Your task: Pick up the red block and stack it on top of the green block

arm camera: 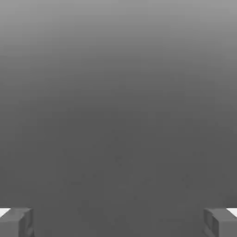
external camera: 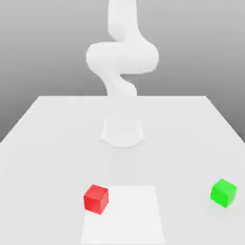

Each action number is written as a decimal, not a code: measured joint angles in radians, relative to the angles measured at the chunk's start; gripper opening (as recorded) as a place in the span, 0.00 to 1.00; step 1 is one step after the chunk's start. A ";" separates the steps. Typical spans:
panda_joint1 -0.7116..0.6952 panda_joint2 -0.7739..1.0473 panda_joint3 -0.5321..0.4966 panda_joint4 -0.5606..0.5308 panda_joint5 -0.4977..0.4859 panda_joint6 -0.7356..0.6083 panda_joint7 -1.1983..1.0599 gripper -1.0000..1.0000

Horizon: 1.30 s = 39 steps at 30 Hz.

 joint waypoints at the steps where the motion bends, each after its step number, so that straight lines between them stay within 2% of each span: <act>1: -0.008 0.041 -0.001 -0.023 0.000 0.024 0.010 0.50; 19: -0.119 0.703 -0.043 -0.397 0.002 0.415 0.173 0.50; 25: -0.131 0.920 -0.031 -0.389 0.017 0.592 0.170 0.50; 26: -0.138 0.954 -0.022 -0.384 0.024 0.621 0.165 0.00; 33: -0.141 0.961 -0.020 -0.383 0.021 0.627 0.168 0.00; 39: -0.135 0.770 -0.031 -0.411 -0.001 0.464 0.183 0.00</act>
